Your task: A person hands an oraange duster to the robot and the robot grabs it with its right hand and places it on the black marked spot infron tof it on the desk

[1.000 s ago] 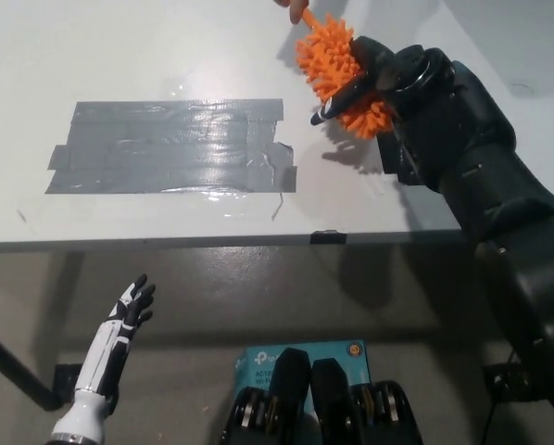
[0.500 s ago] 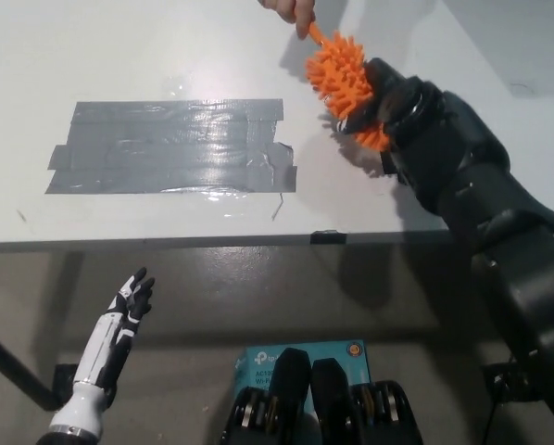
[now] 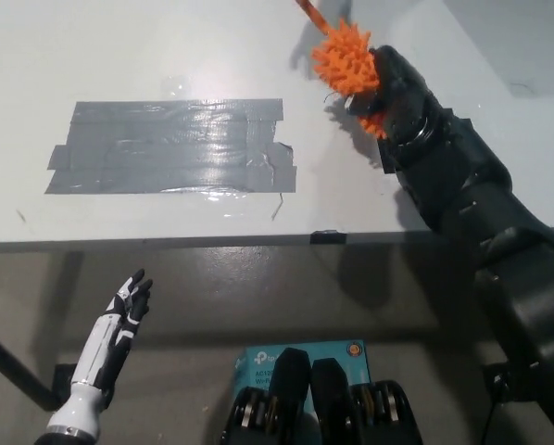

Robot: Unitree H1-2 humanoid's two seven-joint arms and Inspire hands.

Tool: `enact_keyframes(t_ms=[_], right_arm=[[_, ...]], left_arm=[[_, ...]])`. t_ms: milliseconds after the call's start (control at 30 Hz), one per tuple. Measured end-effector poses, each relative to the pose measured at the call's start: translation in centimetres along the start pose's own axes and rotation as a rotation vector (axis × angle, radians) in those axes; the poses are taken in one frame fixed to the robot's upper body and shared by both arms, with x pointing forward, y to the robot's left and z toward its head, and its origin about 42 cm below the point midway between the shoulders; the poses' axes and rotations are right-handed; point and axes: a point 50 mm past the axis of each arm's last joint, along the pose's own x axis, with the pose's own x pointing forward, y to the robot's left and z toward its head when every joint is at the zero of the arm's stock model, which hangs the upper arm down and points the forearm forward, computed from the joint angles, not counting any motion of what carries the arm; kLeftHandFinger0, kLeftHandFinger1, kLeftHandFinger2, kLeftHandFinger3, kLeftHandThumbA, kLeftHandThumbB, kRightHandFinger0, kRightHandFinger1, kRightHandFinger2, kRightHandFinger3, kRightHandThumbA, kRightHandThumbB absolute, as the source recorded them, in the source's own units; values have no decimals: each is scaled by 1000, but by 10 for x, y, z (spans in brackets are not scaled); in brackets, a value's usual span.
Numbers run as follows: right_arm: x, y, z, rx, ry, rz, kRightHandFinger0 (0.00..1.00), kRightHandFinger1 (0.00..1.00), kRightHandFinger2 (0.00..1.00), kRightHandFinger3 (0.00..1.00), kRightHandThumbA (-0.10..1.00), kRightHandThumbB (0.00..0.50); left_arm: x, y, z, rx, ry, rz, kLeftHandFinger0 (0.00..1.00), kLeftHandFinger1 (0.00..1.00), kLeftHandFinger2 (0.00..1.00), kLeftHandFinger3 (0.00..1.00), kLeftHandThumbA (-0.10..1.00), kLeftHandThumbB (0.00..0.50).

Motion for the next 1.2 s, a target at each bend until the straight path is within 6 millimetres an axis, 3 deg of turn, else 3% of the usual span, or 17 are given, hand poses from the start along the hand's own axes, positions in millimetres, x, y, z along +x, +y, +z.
enact_keyframes(t_ms=[100,233,267,400,600,733,867,967,1067,1200], right_arm=[[0,-5,9,16,-49,-21,1,507,913,957,-100,181],[-6,-15,22,49,-151,-65,21,534,879,996,-100,173],[-9,-16,23,59,-177,-75,18,530,866,988,-100,171],[-18,-16,15,77,-209,-85,46,557,891,1000,-100,156],[-33,-25,-4,90,-245,-109,50,501,900,1000,-100,147],[-44,-45,-12,76,-271,-140,62,547,939,1000,-100,169],[-58,-90,-14,15,-311,-201,102,578,935,969,-100,206],[-63,-114,-18,-21,-316,-229,151,598,930,933,-100,203],[-65,-128,-30,-46,-281,-238,53,545,918,937,-100,182],[-62,-122,-49,-51,-222,-212,31,544,934,1000,-100,179]], left_arm=[[0,0,0,0,0,0,1000,1000,1000,1000,829,105],[0,0,-1,-1,6,0,1000,1000,1000,1000,785,82],[0,0,-2,-1,10,0,1000,1000,1000,1000,795,99],[-1,0,-4,-2,20,0,1000,1000,1000,1000,800,82],[-2,-1,-9,-3,39,-1,1000,1000,1000,1000,813,84],[-2,-1,-12,-3,48,-2,1000,1000,1000,1000,807,89],[-2,-1,-13,-1,50,-3,1000,1000,1000,1000,797,88],[-2,0,-12,2,49,-2,1000,1000,1000,1000,801,85],[-1,1,-12,3,46,-2,1000,1000,1000,1000,800,82],[0,1,-11,4,42,-2,1000,1000,1000,1000,790,70]])
